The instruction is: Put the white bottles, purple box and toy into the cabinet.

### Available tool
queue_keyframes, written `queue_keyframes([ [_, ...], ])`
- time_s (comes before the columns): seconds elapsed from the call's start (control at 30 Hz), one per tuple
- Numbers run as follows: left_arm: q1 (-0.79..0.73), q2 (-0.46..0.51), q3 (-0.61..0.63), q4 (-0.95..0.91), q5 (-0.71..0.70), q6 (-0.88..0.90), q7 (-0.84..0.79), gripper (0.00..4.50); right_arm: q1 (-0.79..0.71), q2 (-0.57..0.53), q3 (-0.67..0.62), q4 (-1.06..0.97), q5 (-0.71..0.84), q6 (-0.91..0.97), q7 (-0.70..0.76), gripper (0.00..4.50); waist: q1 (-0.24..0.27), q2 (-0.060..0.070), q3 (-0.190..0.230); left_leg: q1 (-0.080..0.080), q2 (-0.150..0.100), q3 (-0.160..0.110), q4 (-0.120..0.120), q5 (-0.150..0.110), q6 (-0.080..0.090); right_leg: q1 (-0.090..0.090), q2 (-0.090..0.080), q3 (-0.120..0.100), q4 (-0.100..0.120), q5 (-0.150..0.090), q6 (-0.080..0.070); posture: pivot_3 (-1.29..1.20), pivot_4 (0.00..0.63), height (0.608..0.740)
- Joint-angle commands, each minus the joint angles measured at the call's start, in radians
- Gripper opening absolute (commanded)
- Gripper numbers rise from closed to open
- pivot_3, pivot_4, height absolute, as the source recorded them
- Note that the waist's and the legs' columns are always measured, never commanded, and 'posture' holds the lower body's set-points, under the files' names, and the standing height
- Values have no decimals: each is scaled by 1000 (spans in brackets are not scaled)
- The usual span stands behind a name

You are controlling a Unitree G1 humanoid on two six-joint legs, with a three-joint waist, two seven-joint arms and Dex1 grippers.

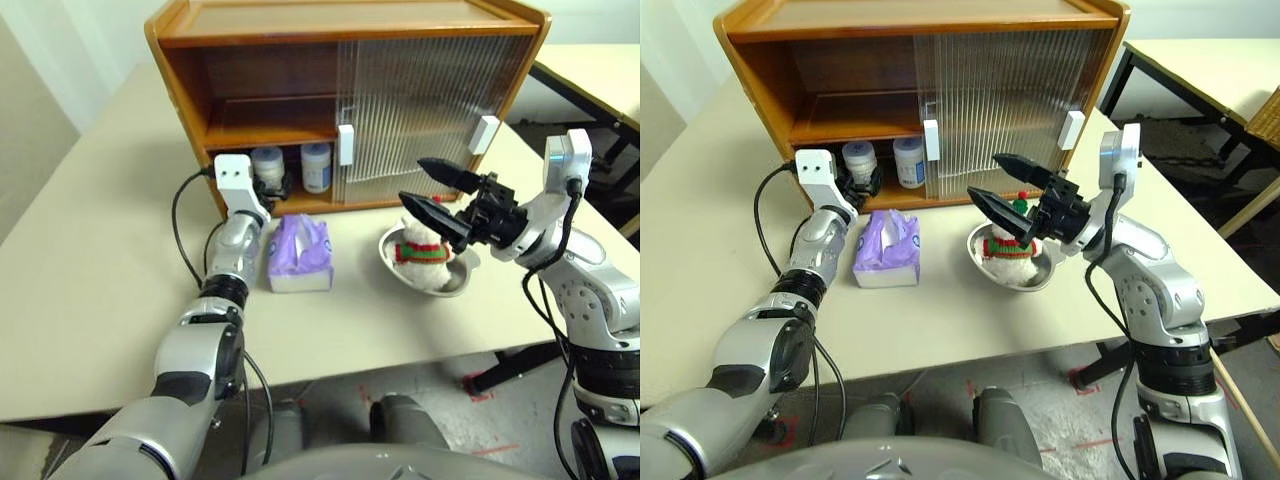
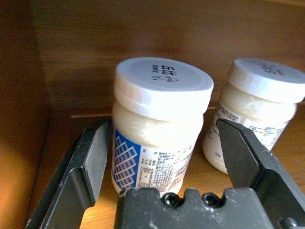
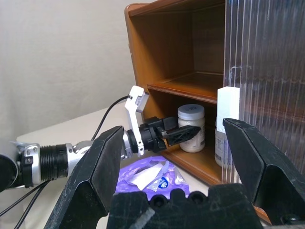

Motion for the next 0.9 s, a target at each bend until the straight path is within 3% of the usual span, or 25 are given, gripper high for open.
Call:
queue_keyframes([
  [0.03,30,9,-1,-82,-17,48,-18,4480,-14,0,10,18,-10,-15,12,4500,1,0,0,0,0,0,0,0,0,0,0,0,0,0,0,8,0,740],
  [0.17,70,16,-6,-188,-34,107,-44,4480,-24,5,15,28,-13,-20,17,4500,1,0,0,0,0,0,0,0,0,0,0,0,0,0,0,13,0,740],
  [0.43,255,107,-51,-633,-210,411,-345,4480,-19,6,14,30,-13,-23,22,4500,-1,0,0,0,1,0,0,0,0,0,0,0,1,1,-1,16,0,740],
  [0.53,293,164,-58,-711,-256,494,-437,4480,-18,8,14,31,-13,-23,21,4500,-2,0,0,1,1,0,0,0,0,0,0,0,1,0,-2,16,0,740],
  [0.77,235,288,-88,-551,-255,458,-725,4480,-24,14,17,31,-14,-20,18,4500,0,0,0,2,1,0,0,1,1,0,0,0,1,-1,-1,14,0,740],
  [0.9,145,318,-134,-318,-187,316,-890,4480,-19,9,11,19,-10,-14,13,4500,-1,1,0,2,1,0,0,1,2,0,0,-1,1,-1,-1,2,0,740],
])
